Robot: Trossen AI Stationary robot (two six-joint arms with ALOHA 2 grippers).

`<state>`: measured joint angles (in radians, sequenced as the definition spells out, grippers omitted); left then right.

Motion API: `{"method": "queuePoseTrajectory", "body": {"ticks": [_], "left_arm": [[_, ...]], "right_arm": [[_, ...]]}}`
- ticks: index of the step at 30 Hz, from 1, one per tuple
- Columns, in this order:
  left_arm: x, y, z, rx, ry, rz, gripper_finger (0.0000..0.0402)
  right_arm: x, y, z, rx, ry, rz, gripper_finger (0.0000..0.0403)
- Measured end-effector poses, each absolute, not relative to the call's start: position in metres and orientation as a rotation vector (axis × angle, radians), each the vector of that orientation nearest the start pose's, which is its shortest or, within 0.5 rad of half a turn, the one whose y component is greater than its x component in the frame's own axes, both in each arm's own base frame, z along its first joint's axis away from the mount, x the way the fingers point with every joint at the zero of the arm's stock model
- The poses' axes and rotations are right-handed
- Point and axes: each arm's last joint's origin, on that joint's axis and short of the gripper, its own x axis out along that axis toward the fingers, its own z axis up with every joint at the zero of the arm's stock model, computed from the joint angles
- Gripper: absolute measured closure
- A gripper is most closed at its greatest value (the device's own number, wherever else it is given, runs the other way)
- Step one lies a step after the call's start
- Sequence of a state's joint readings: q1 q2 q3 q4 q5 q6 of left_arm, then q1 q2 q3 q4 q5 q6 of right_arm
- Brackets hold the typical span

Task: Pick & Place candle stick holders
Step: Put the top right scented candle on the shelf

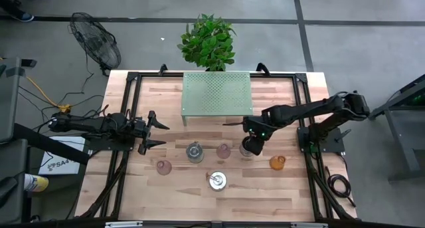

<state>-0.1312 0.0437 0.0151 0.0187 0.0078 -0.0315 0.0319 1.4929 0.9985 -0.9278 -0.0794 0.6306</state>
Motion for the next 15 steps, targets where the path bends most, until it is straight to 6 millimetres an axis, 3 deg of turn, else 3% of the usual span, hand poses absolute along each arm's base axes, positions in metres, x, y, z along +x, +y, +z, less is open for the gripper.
{"method": "queuePoseTrajectory", "body": {"ticks": [8,15], "left_arm": [[0.0987,-0.0133,0.1671,-0.031,0.012,-0.139,0.0114],[0.0987,-0.0133,0.1671,-0.031,0.012,-0.139,0.0114]], "right_arm": [[0.2579,0.0102,0.2076,0.540,1.400,-0.356,0.0393],[0.2580,0.0104,0.2077,0.502,1.404,-0.322,0.0400]]}}
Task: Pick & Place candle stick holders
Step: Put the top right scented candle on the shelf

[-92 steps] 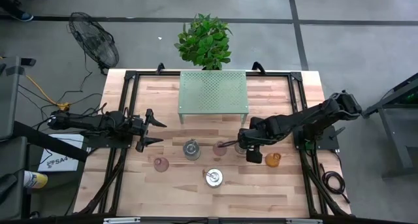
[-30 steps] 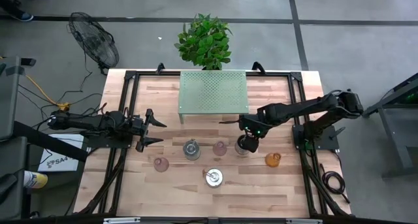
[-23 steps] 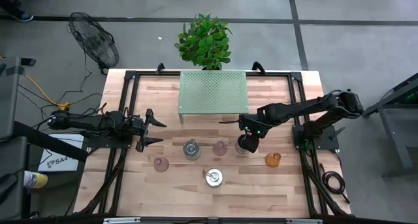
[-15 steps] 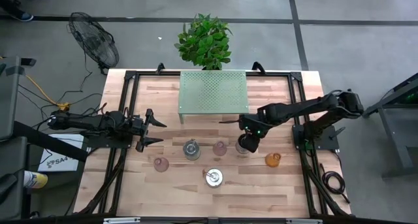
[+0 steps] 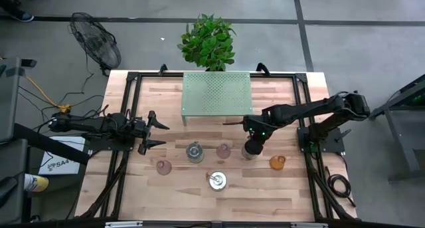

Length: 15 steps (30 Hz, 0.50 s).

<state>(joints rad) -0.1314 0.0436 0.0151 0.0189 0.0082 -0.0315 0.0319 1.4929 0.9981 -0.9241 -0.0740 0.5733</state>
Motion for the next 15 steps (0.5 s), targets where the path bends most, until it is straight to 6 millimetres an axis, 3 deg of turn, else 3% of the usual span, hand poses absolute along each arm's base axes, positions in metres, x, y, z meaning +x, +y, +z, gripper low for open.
{"method": "queuePoseTrajectory", "body": {"ticks": [8,15], "left_arm": [[0.099,-0.013,0.167,-0.031,0.012,-0.139,0.0114],[0.099,-0.013,0.167,-0.031,0.012,-0.139,0.0114]], "right_arm": [[0.259,0.011,0.210,0.486,1.403,-0.298,0.0402],[0.263,0.012,0.224,0.497,1.424,-0.261,0.0402]]}}
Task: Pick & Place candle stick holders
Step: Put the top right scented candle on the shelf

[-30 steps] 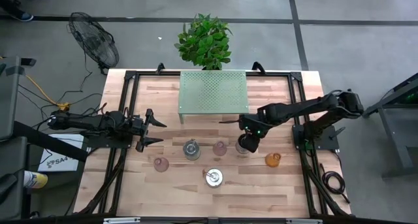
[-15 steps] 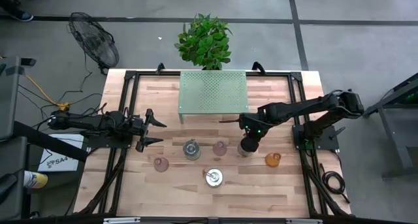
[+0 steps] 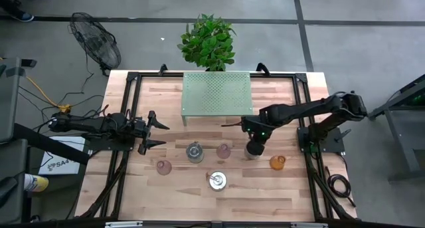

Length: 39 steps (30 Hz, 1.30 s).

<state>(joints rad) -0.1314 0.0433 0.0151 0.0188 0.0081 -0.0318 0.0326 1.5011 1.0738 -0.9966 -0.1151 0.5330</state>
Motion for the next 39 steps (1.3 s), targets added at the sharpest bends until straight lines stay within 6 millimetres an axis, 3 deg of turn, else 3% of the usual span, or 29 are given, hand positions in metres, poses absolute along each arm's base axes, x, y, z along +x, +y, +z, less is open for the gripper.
{"method": "queuePoseTrajectory", "body": {"ticks": [9,18,28,39], "left_arm": [[0.099,-0.013,0.167,-0.031,0.012,-0.139,0.0114],[0.099,-0.013,0.167,-0.031,0.012,-0.139,0.0114],[0.099,-0.013,0.167,-0.031,0.012,-0.139,0.0114],[0.099,-0.013,0.167,-0.031,0.012,-0.139,0.0114]], "right_arm": [[0.269,0.013,0.242,0.524,1.397,-0.207,0.0403],[0.270,0.006,0.294,0.501,1.380,-0.217,0.0403],[0.261,-0.032,0.364,0.505,1.249,-0.300,0.0402],[0.251,-0.079,0.388,0.566,1.176,-0.365,0.0402]]}}
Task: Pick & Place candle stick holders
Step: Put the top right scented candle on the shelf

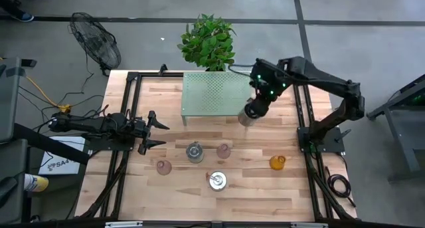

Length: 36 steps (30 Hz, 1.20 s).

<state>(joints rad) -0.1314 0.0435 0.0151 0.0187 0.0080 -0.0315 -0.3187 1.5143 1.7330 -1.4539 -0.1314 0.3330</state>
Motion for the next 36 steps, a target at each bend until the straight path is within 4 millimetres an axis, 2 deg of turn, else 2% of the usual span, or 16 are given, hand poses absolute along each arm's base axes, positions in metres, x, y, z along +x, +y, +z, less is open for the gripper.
{"method": "queuePoseTrajectory", "body": {"ticks": [8,15,23,30,36], "left_arm": [[0.099,-0.013,0.167,-0.031,0.012,-0.139,0.0114],[0.099,-0.013,0.167,-0.031,0.012,-0.139,0.0114],[0.099,-0.013,0.167,-0.031,0.012,-0.139,0.0114],[0.099,-0.013,0.167,-0.031,0.012,-0.139,0.0114],[0.099,-0.013,0.167,-0.031,0.012,-0.139,0.0114]], "right_arm": [[0.274,-0.119,0.395,0.555,1.230,-0.392,0.0402],[0.292,-0.155,0.408,0.584,1.129,-0.385,0.0402],[0.283,-0.187,0.406,0.651,1.106,-0.480,0.0403],[0.268,-0.212,0.392,0.771,1.121,-0.606,0.0403],[0.263,-0.223,0.377,0.844,1.144,-0.659,0.0403]]}}
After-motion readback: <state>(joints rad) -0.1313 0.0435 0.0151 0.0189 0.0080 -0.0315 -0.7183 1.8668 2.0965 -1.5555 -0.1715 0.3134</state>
